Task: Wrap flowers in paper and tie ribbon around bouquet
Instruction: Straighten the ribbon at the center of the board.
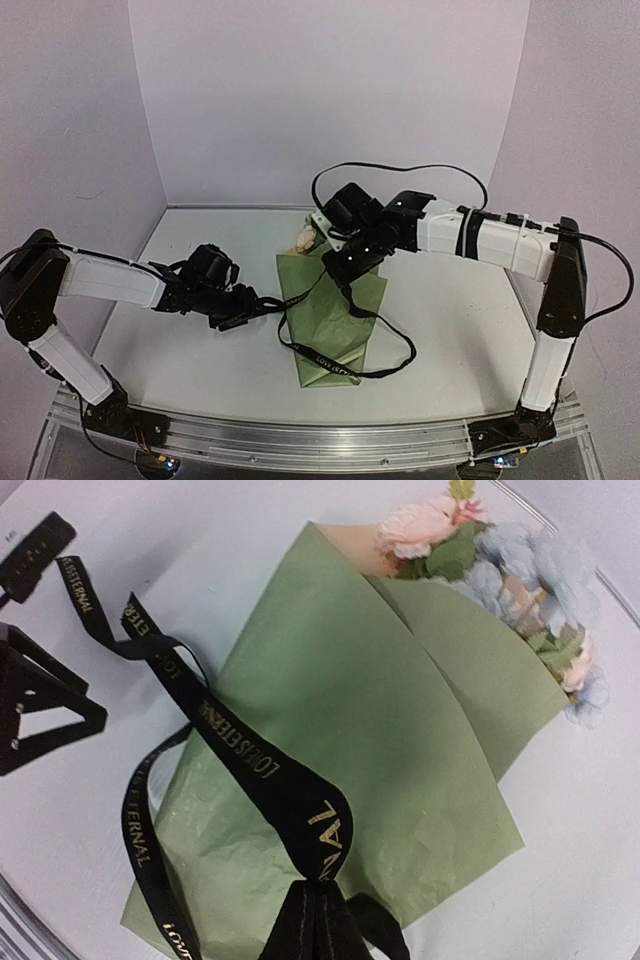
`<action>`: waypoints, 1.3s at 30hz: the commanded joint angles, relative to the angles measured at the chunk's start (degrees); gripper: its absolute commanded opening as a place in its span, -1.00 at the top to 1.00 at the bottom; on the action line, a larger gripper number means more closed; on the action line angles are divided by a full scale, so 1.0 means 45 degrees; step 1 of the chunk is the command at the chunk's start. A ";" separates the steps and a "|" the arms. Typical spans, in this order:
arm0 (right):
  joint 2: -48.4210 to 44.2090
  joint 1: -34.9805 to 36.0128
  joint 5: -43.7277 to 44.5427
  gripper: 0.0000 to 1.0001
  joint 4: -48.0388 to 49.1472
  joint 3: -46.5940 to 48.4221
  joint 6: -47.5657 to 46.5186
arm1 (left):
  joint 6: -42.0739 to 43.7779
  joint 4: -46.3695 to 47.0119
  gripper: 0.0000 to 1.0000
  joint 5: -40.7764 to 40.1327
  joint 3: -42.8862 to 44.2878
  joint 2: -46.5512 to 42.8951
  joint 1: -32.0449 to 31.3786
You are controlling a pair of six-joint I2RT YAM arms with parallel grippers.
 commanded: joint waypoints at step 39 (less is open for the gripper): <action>-1.1446 -0.2766 0.3347 1.00 0.0442 -0.9574 0.0534 | -0.8245 -0.5329 -0.18 -0.6783 0.3752 0.3234 0.0466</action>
